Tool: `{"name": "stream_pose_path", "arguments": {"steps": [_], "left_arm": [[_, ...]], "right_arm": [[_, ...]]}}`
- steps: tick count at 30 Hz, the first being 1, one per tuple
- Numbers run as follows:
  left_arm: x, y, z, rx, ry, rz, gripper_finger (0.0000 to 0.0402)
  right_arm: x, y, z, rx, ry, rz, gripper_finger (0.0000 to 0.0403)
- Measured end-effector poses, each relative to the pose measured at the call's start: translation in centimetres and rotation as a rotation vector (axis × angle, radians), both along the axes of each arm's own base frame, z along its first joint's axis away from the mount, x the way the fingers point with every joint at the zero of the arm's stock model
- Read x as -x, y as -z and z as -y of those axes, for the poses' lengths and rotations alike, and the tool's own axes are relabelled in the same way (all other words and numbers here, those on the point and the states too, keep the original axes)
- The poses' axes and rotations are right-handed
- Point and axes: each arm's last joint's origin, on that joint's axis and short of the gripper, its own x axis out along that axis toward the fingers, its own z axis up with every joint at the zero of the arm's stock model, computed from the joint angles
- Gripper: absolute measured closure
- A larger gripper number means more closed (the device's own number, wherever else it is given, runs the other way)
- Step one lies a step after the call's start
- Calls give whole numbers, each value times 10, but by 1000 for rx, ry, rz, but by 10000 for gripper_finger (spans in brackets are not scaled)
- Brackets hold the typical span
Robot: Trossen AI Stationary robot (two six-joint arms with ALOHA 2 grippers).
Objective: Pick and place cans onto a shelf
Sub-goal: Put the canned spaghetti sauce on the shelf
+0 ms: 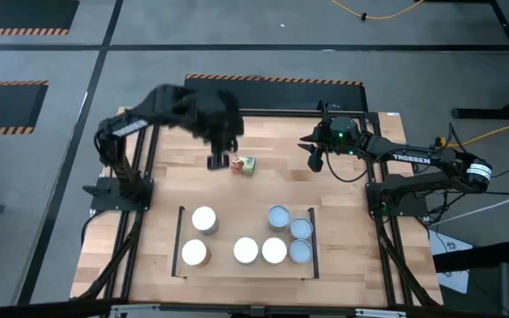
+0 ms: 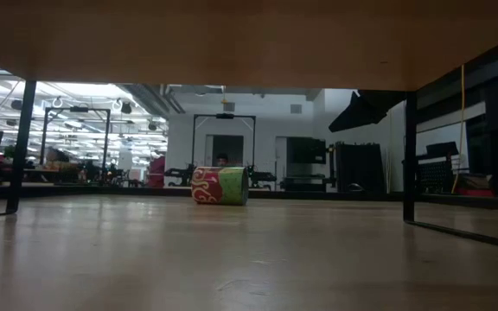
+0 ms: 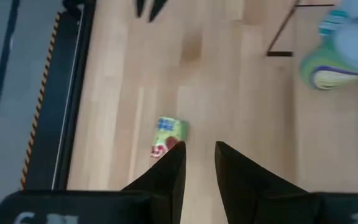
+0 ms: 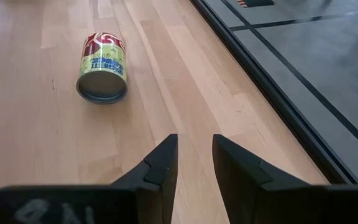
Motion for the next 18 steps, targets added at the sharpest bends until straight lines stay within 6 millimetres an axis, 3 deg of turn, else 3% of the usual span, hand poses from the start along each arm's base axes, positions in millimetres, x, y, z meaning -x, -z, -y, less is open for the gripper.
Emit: {"name": "stream_pose_path", "arguments": {"steps": [7, 11, 18], "left_arm": [[-2, 27, -66, 112, 39, -7, 321], [-9, 66, -100, 263, 75, 0, 321], [6, 133, -146, 394, -40, -94, 321]], "right_arm": [[0, 0, 0, 0, 0, -1, 298], [0, 0, 0, 0, 0, -1, 298], [0, 0, 0, 0, 0, -1, 298]]}}
